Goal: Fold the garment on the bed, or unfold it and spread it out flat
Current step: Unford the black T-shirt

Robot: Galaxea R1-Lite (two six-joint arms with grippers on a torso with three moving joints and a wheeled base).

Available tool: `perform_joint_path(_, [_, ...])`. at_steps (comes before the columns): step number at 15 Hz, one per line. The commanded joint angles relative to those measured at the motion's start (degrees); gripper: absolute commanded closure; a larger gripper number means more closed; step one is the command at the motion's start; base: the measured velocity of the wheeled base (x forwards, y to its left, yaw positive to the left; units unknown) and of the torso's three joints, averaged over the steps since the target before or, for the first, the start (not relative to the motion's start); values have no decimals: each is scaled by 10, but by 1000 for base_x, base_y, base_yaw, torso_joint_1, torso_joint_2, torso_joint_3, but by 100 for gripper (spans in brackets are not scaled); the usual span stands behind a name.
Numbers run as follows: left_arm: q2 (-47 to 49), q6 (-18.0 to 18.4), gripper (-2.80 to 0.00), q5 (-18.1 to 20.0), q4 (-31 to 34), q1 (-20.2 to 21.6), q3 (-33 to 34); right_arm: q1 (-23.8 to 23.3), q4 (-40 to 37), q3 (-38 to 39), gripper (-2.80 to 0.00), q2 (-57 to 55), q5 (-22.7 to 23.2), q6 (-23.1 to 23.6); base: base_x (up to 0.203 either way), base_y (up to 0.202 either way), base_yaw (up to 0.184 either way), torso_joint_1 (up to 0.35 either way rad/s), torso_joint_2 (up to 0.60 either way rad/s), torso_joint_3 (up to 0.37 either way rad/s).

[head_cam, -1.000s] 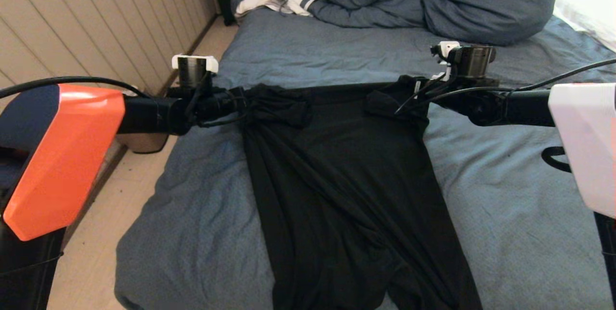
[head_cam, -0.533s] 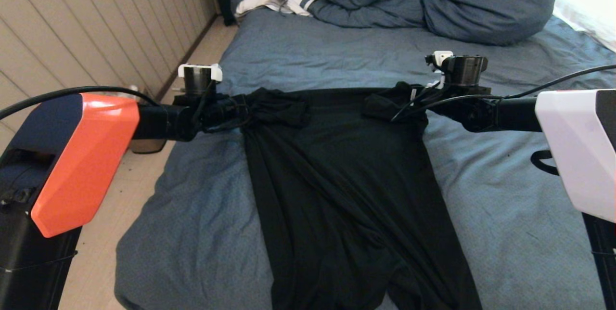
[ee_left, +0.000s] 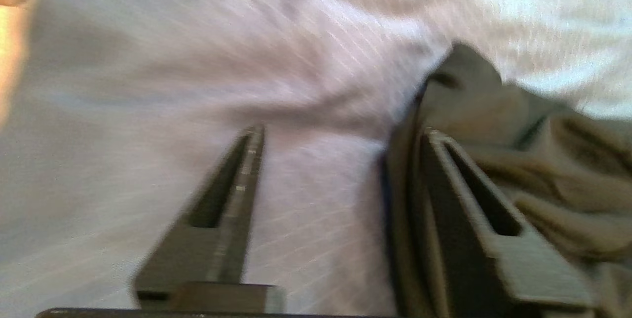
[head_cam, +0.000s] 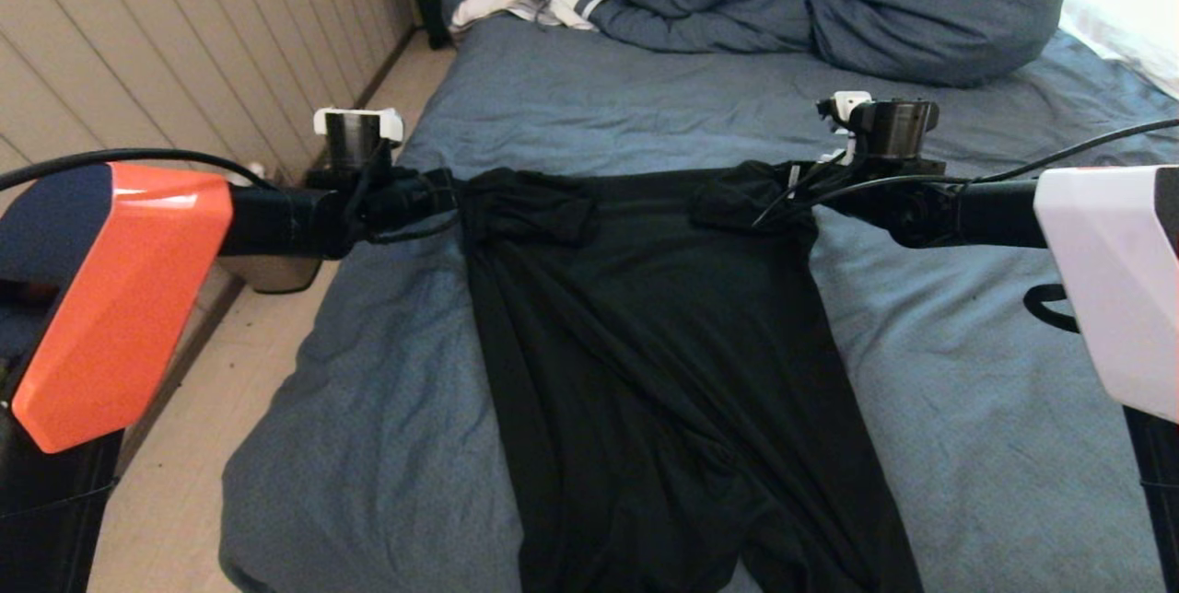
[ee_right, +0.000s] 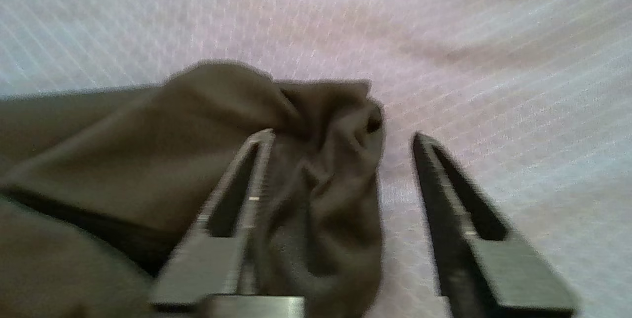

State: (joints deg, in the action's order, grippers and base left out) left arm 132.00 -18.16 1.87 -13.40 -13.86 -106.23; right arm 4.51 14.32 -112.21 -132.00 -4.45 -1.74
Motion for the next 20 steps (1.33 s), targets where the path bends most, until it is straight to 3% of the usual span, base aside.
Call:
perform_joint_path(1, [-48,-2,-280,2,-1,4,29,-1,-6,6,-280,27,0,-8,0,0,0,0,0,0])
perform_joint_path(6, [-191,-4,-280,6,-4,11,173,-5,-37,64,-280,100,1,-54,0,0,0,0,0,0])
perform_joint_path(7, [-228,-5,-280,10,-1,10,204,-4,-48,81,0,121,-1,-55,0,0,0,0,0,0])
perform_joint_path(8, [-266,-5,0,13,9,7,236,-4,-68,98,0,147,0,-55,0,0,0,0,0,0])
perform_joint_path(10, [-333,-8,0,18,72,-4,266,0,-174,113,0,188,0,-57,0,0,0,0,0,0])
perform_joint_path(11, [-365,-15,0,22,134,-10,270,2,-256,112,0,205,0,-62,0,0,0,0,0,0])
perform_joint_path(13, [-399,-39,0,30,232,-19,275,10,-378,109,0,240,2,-112,0,0,0,0,0,0])
perform_joint_path(17, [-363,-72,0,53,477,-30,192,29,-439,130,0,240,8,-146,0,0,0,0,0,0])
perform_joint_path(20, [-355,-87,0,153,493,-39,202,41,-439,170,0,255,47,-139,0,0,0,0,0,0])
